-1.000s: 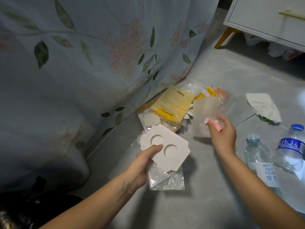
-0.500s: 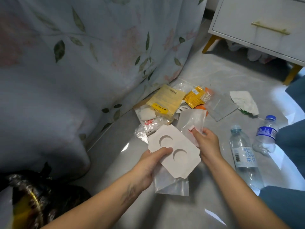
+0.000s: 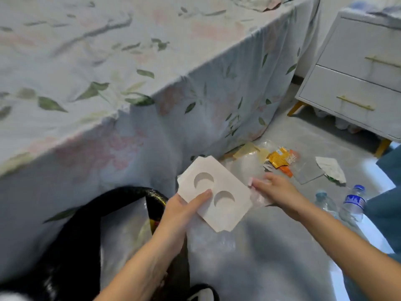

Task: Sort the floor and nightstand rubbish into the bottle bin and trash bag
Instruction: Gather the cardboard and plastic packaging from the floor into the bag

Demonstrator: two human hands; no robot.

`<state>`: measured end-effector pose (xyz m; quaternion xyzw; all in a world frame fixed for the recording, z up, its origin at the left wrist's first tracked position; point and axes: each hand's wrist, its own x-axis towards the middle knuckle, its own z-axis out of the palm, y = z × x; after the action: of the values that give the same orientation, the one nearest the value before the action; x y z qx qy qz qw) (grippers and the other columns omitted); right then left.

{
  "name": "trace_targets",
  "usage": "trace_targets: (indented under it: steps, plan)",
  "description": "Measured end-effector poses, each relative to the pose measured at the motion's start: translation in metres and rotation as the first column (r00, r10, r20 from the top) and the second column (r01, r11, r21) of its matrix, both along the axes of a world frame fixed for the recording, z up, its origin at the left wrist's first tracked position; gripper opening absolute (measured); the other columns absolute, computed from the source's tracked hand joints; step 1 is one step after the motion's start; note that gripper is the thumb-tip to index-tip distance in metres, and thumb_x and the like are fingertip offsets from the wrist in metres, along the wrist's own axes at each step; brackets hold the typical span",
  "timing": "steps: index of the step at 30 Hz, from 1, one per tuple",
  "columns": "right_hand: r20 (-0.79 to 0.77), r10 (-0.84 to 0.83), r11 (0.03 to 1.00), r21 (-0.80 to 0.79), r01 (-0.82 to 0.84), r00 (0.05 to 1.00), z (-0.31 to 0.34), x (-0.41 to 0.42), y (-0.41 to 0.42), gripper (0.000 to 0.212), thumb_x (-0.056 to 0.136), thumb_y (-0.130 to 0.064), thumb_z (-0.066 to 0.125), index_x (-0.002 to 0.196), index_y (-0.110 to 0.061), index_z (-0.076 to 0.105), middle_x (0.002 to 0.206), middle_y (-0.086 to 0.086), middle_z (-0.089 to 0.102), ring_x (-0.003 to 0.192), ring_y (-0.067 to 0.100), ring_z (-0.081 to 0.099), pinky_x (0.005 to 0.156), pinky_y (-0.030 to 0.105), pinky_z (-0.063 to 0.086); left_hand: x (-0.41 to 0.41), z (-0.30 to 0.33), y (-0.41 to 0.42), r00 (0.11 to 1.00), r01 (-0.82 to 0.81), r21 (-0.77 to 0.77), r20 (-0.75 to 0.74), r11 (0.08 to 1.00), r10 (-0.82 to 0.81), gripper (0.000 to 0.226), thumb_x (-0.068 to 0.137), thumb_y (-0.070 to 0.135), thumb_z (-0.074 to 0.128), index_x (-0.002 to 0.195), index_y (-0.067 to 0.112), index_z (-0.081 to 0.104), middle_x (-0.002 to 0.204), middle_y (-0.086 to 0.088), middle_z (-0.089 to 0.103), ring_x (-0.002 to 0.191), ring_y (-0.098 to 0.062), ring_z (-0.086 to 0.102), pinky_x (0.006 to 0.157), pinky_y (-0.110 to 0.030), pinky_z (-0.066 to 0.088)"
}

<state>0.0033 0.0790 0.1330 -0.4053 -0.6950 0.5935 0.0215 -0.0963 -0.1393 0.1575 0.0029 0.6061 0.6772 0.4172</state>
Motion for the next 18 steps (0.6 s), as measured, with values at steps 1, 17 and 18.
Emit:
trace_targets:
  steps: [1,17,18]
  plan:
    - [-0.025,0.052,0.999,0.004,-0.052,0.998,0.023,-0.009,-0.009,0.011,0.089,-0.023,0.065,0.080,-0.017,0.066,0.074,0.001,0.064,0.061,0.010,0.061,0.050,0.023,0.052,-0.005,0.009,-0.022,0.998,-0.045,-0.021,-0.044,0.999,0.044,0.038,0.079,0.018,0.074,0.115,0.011,0.066,0.109,-0.008,0.073,0.103,-0.029,0.069,0.096,-0.047,0.051]
    - [0.286,0.455,0.429,0.760,-0.489,0.843,0.141,-0.026,-0.135,0.025,0.090,-0.036,0.057,0.077,-0.018,0.047,0.074,0.002,0.057,0.078,0.027,0.058,0.061,0.034,0.042,-0.044,-0.036,-0.178,0.925,-0.379,-0.335,-0.169,0.863,0.341,0.038,0.082,0.010,0.074,0.117,-0.002,0.062,0.113,-0.012,0.067,0.097,-0.027,0.064,0.077,-0.032,0.052]
    - [0.310,0.432,0.412,0.767,-0.491,0.847,0.141,-0.021,-0.130,0.024,0.091,-0.036,0.057,0.079,-0.017,0.048,0.076,0.005,0.058,0.079,0.030,0.059,0.061,0.034,0.043,-0.045,-0.045,-0.172,0.931,-0.363,-0.356,-0.105,0.861,0.349,0.041,0.082,0.012,0.075,0.117,-0.005,0.061,0.115,-0.015,0.066,0.097,-0.028,0.064,0.078,-0.032,0.051]
